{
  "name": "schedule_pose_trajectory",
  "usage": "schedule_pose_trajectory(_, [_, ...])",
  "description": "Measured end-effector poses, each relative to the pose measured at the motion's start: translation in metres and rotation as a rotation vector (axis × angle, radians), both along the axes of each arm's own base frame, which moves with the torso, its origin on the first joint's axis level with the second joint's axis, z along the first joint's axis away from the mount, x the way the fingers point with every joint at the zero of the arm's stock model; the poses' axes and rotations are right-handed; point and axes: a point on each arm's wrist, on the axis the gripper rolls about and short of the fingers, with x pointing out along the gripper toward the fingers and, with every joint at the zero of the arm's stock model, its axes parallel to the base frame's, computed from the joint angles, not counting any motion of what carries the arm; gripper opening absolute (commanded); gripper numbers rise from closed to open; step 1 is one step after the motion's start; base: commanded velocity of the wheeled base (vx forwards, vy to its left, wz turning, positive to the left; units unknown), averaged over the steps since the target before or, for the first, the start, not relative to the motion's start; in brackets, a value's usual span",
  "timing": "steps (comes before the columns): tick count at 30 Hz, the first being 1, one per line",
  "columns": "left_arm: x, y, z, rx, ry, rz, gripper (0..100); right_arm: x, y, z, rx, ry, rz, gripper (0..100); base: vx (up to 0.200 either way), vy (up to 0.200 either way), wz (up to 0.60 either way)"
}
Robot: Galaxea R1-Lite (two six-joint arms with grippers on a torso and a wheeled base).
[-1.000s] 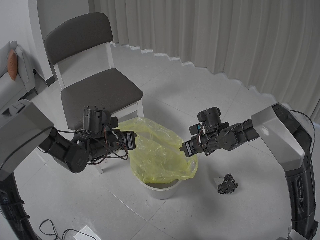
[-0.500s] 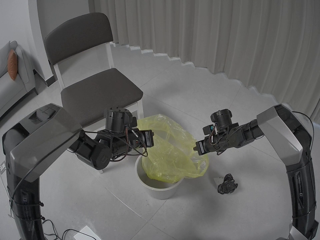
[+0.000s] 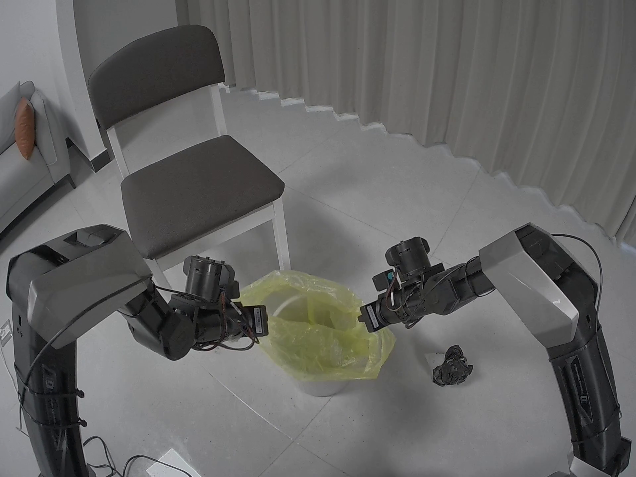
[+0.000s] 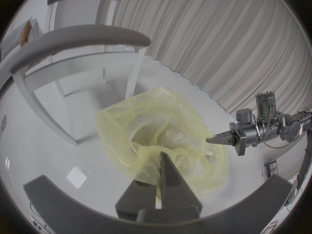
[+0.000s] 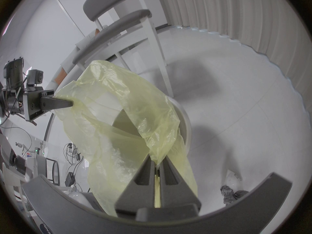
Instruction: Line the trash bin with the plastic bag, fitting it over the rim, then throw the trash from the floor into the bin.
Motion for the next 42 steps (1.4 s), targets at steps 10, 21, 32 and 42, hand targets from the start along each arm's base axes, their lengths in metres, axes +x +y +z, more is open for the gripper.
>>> schedule_pose_trajectory(10, [-0.034,0.014,-0.001,0.045,0.178,-0.014,0,-0.026,-0.005,-0.017,-0.089,0.157,0.017,0,0.0,0.0,0.0])
schedule_pose_trajectory(21, [-0.025,0.011,-0.014,0.07,0.17,-0.011,0,-0.016,-0.002,-0.012,-0.074,0.113,0.006,0,0.0,0.0,0.0])
schedule_pose_trajectory(32, [0.013,0.009,-0.038,0.104,0.143,0.031,0,0.021,-0.002,-0.004,-0.081,0.093,-0.045,0,0.0,0.0,0.0])
schedule_pose_trajectory(42, [-0.004,0.016,-0.049,0.116,0.223,0.027,0,0.019,-0.015,-0.012,-0.138,0.199,-0.07,0,0.0,0.0,0.0])
